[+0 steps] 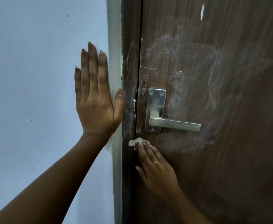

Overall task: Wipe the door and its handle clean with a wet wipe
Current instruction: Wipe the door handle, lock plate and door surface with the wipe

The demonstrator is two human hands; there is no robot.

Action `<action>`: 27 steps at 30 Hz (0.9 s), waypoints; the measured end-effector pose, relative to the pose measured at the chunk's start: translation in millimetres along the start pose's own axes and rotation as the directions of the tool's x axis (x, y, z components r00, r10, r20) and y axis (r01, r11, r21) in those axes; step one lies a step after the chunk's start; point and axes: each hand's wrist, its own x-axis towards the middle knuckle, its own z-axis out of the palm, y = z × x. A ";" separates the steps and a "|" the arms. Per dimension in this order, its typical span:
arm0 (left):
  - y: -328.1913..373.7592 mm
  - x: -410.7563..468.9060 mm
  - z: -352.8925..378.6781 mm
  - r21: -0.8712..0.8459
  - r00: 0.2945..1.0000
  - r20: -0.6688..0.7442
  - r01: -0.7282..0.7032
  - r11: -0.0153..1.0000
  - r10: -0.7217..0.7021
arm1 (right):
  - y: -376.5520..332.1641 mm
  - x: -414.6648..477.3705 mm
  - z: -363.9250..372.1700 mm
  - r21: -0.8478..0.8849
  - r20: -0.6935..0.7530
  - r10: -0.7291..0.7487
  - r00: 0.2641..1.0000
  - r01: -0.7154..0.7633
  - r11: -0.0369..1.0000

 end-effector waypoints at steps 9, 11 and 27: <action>0.5 -0.1 -1.0 -0.018 1.000 -0.004 -0.006 1.000 0.006 | 1.7 -2.5 2.6 0.021 0.049 -0.063 0.997 0.062 0.998; 0.9 -0.7 -0.6 -0.020 1.000 -0.008 -0.007 1.000 0.007 | 2.9 -3.4 -3.2 -0.024 0.036 0.020 0.999 -0.020 1.000; 0.1 0.1 0.2 -0.028 1.000 -0.020 0.000 1.000 -0.001 | -15.1 42.3 -13.0 0.083 -0.086 0.020 0.996 -0.013 0.996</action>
